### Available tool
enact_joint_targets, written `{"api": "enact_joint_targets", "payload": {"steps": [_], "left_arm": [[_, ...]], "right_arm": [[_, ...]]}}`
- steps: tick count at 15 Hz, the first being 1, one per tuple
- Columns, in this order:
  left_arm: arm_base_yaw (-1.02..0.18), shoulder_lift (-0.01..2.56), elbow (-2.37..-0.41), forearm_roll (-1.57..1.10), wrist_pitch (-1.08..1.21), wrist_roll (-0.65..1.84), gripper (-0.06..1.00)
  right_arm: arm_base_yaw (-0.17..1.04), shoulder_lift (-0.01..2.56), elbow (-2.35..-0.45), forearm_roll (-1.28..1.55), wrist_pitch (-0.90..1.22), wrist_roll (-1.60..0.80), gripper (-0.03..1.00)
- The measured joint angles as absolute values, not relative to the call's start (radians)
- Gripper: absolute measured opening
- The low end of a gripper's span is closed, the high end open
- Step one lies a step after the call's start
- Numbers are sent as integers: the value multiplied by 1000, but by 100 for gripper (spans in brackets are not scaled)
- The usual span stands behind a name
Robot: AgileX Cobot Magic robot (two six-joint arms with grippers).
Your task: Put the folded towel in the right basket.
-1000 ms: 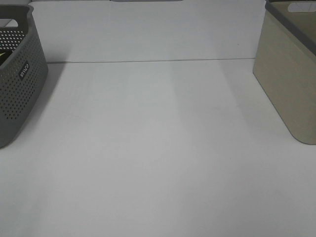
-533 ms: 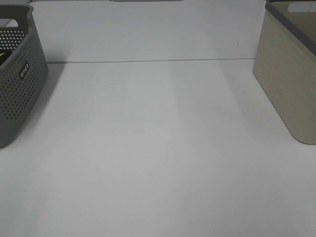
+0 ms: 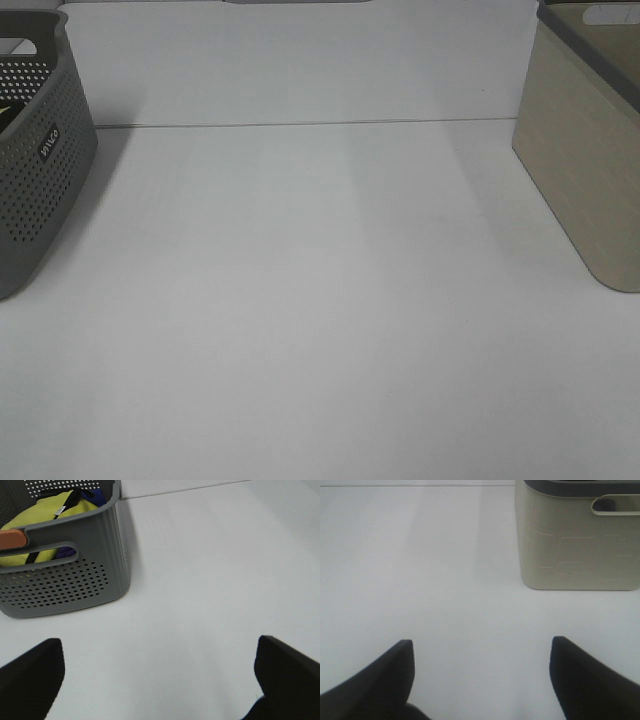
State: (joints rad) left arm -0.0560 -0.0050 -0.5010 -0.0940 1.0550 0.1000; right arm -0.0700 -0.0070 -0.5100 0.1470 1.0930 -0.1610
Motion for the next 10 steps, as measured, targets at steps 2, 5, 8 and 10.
{"api": "enact_joint_targets", "payload": {"steps": [2, 5, 8, 10], "left_arm": [[-56, -5, -501, -94, 1055, 100, 98], [-56, -5, -501, -94, 1055, 100, 98], [-56, -5, -501, -94, 1055, 100, 98], [-56, -5, -501, -94, 1055, 100, 98]], "right_arm": [[-70, -7, -508, 147, 1083, -161, 71], [-70, -7, -507, 147, 1075, -161, 71], [-70, -7, -507, 148, 1073, -161, 71], [-70, -7, -507, 148, 1073, -161, 71]]}}
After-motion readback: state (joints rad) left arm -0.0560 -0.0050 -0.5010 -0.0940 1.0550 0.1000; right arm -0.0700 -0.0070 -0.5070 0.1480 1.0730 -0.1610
